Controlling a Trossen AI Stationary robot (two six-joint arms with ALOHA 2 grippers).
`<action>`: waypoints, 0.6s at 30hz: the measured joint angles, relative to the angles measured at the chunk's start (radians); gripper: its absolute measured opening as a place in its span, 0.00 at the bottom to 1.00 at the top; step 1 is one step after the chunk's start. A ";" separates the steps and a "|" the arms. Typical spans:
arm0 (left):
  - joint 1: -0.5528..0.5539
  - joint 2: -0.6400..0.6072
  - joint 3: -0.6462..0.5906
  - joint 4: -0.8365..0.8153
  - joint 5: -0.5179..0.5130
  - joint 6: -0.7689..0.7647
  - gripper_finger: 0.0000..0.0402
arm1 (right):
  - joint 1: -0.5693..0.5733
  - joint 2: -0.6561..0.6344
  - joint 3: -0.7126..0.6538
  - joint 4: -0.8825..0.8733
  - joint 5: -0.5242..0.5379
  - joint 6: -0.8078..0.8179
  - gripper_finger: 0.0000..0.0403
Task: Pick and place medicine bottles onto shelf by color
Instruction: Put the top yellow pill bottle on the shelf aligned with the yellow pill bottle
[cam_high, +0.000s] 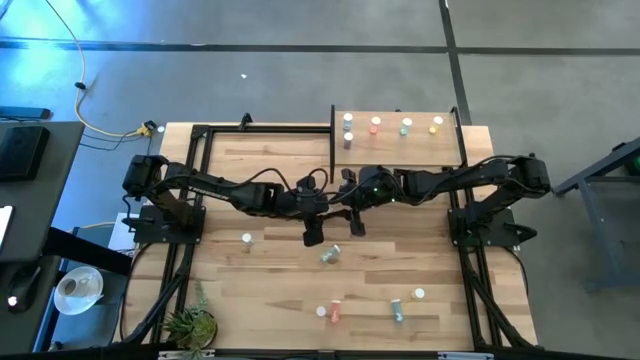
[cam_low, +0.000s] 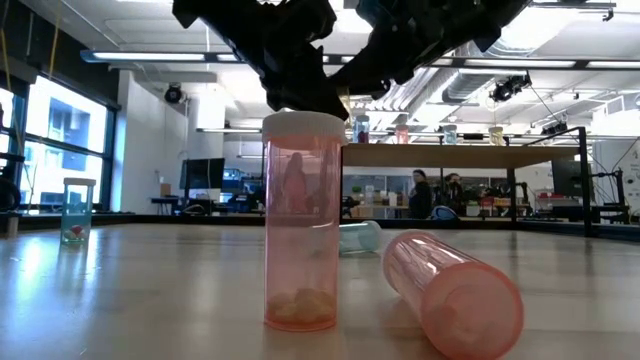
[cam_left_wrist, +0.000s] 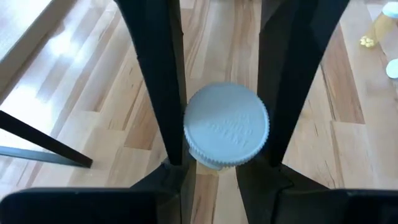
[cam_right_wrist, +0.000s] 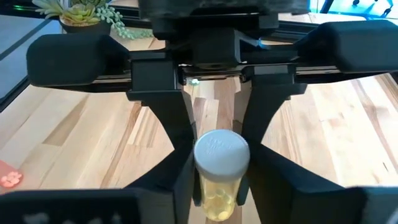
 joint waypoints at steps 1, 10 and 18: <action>0.000 0.000 0.000 0.000 0.000 0.000 0.22 | 0.000 0.000 0.000 0.000 0.001 -0.001 0.28; 0.000 0.000 0.000 0.002 -0.001 0.019 0.27 | 0.000 -0.001 0.000 -0.004 0.000 -0.006 0.27; 0.000 0.000 0.000 0.001 -0.006 0.019 0.34 | 0.000 -0.001 0.000 -0.012 0.011 -0.007 0.27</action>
